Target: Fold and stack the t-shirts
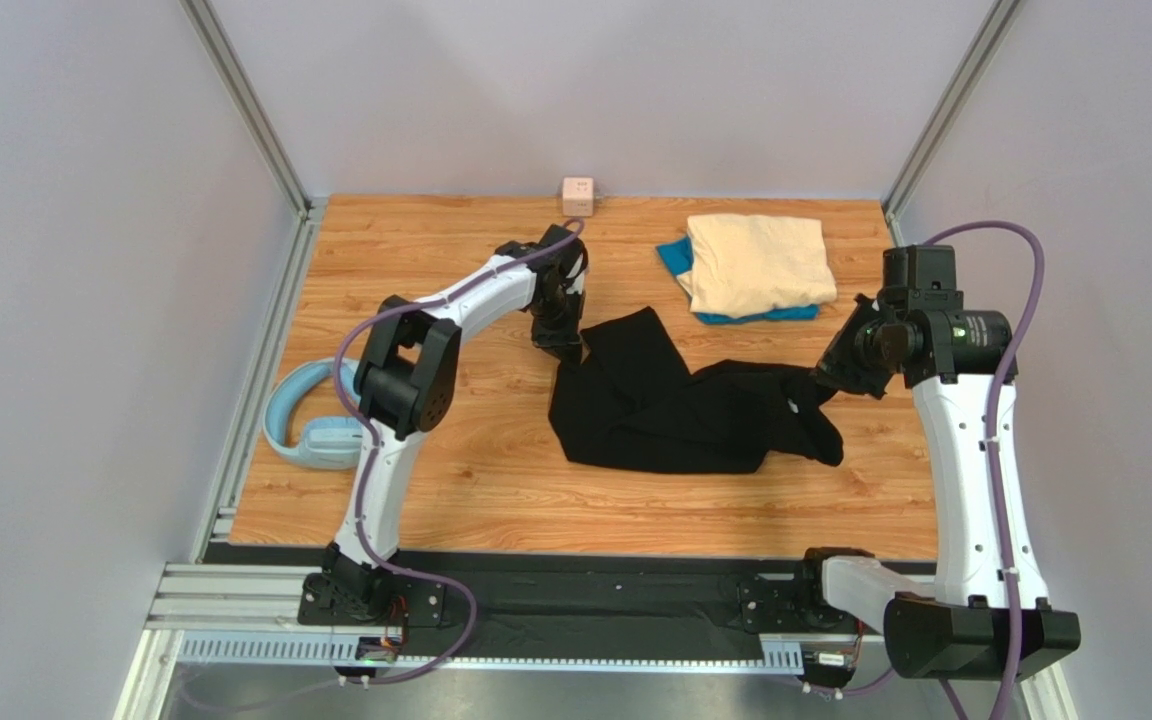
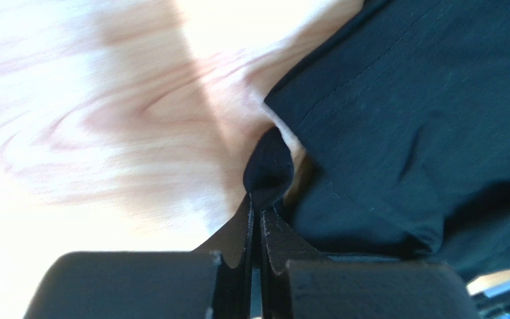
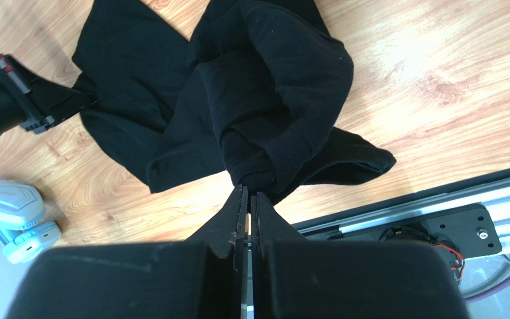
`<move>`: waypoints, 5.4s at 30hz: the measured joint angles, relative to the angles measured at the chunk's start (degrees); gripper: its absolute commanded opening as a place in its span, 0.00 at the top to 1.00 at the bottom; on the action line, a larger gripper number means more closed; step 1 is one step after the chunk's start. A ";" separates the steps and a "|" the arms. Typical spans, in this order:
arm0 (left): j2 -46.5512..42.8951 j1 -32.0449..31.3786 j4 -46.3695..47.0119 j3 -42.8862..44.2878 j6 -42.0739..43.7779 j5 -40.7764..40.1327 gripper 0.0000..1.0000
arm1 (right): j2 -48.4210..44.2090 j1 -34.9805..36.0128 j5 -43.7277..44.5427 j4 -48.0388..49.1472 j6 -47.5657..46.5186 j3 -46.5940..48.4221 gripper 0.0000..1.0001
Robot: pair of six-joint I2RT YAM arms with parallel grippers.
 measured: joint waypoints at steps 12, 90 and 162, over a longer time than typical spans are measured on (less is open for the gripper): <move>-26.82 9.90 -2.25 -8.13 -2.86 -9.03 1.00 | 8.61 -2.91 -1.38 6.29 -2.45 3.61 1.00; -53.37 26.25 -1.92 -37.94 -2.32 -8.41 1.00 | 42.86 -1.75 -26.97 35.89 1.79 0.92 0.54; -63.01 26.25 -10.78 -14.95 -7.69 -15.50 1.00 | 4.22 -0.70 -17.31 34.80 5.05 24.98 1.00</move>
